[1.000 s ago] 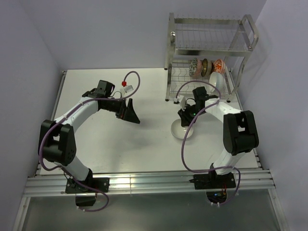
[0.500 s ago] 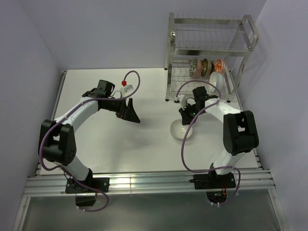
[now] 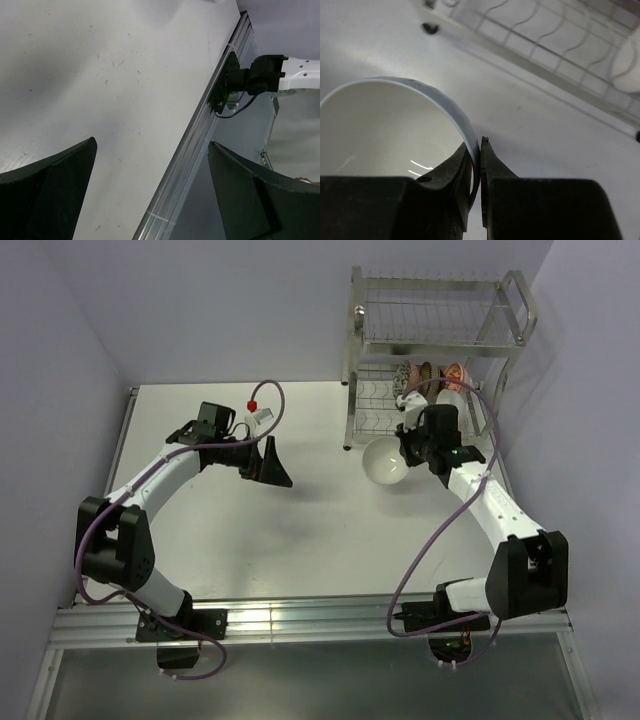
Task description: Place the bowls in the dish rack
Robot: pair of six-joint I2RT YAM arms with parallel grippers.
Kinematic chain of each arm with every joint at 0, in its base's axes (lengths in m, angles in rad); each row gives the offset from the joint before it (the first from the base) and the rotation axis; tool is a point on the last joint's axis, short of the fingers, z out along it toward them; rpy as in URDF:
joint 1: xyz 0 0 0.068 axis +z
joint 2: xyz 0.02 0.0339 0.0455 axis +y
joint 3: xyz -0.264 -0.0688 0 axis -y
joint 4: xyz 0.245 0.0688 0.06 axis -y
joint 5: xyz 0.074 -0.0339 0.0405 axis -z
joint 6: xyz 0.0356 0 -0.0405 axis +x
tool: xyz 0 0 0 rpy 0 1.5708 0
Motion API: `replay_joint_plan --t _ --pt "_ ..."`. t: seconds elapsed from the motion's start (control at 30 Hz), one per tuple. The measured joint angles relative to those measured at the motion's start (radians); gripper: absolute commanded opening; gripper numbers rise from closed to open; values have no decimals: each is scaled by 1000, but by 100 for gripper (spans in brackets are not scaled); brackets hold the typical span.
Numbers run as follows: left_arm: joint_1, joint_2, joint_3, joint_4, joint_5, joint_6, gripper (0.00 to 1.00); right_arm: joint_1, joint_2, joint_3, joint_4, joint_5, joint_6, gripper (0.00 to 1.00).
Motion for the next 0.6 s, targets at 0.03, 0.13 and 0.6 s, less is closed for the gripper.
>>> replay_joint_plan --t 0.03,0.13,0.6 --pt "0 0 0 3 -6 -8 100 0 11 19 12 53 34 0" --pt "0 2 5 4 -17 -27 100 0 63 60 37 196 110 0" --pt "0 4 14 13 -36 -44 99 0 258 231 58 697 433 0"
